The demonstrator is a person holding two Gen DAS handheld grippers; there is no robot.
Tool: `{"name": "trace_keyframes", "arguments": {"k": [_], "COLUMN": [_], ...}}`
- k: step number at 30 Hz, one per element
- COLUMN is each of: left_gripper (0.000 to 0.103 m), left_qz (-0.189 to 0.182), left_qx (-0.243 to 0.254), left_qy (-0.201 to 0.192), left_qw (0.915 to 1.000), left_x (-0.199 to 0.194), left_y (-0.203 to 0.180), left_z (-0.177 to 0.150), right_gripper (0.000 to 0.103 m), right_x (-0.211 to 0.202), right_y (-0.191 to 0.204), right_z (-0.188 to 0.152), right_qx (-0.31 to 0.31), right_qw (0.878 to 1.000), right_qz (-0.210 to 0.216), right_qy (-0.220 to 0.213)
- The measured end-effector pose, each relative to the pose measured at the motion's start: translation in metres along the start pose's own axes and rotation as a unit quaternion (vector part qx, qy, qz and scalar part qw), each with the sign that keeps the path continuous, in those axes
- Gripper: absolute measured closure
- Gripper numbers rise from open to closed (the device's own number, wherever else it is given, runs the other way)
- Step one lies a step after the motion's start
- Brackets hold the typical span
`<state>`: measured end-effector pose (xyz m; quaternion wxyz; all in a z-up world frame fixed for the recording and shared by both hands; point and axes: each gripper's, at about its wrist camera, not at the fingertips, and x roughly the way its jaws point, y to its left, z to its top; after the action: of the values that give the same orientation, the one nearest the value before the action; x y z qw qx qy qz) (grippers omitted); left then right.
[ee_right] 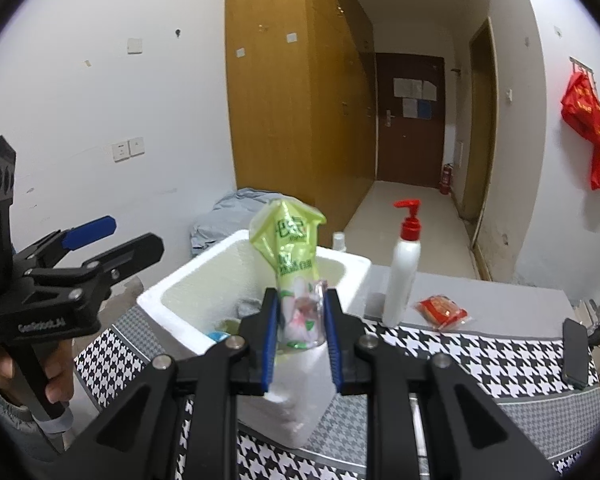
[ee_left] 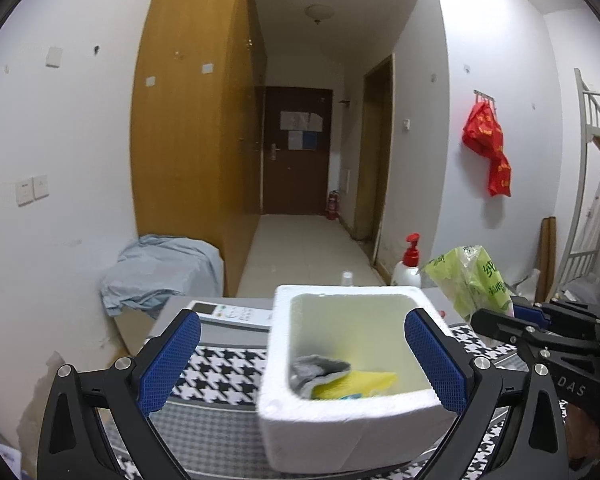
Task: Organize soft objects
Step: 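Move the right gripper over the box and release the green packet inside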
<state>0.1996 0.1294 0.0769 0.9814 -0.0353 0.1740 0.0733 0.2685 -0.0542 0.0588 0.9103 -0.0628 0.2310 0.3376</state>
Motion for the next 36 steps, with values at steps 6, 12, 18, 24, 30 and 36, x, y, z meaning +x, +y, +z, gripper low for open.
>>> {"name": "trace_keyframes", "arguments": {"k": [6,12,18,24,30,36], "left_gripper": [0.001,0.001,0.001,0.001,0.001,0.001], "left_qz": [0.033,0.069,0.07,0.064,0.059,0.056], "left_qx": [-0.016,-0.027,-0.03,-0.031,-0.044,-0.058], "left_qy": [-0.008,-0.012,-0.013,-0.011,-0.007,-0.003], "left_qw": [0.9993,0.9972,0.997,0.9974,0.9973,0.9967], "left_x": [-0.014,-0.024,-0.029,-0.033,-0.038,-0.038], "left_y": [0.018,0.032,0.035,0.036,0.04,0.044], "left_z": [-0.011,-0.025,-0.037,-0.048,-0.054,-0.058], "right_gripper": [0.077,0.077,0.077,0.077,0.077,0.056], "right_x": [0.011,0.022,0.036,0.053,0.063,0.072], "right_y": [0.015,0.023,0.029,0.03,0.034,0.036], "right_z": [0.006,0.011,0.013,0.014,0.014,0.012], "right_qx": [-0.014,-0.022,-0.026,-0.028,-0.037,-0.035], "right_qw": [1.0,1.0,0.999,0.999,0.998,0.998], "right_qz": [0.011,0.011,0.01,0.007,0.004,0.008], "right_qy": [0.006,0.012,0.026,0.04,0.045,0.06]}}
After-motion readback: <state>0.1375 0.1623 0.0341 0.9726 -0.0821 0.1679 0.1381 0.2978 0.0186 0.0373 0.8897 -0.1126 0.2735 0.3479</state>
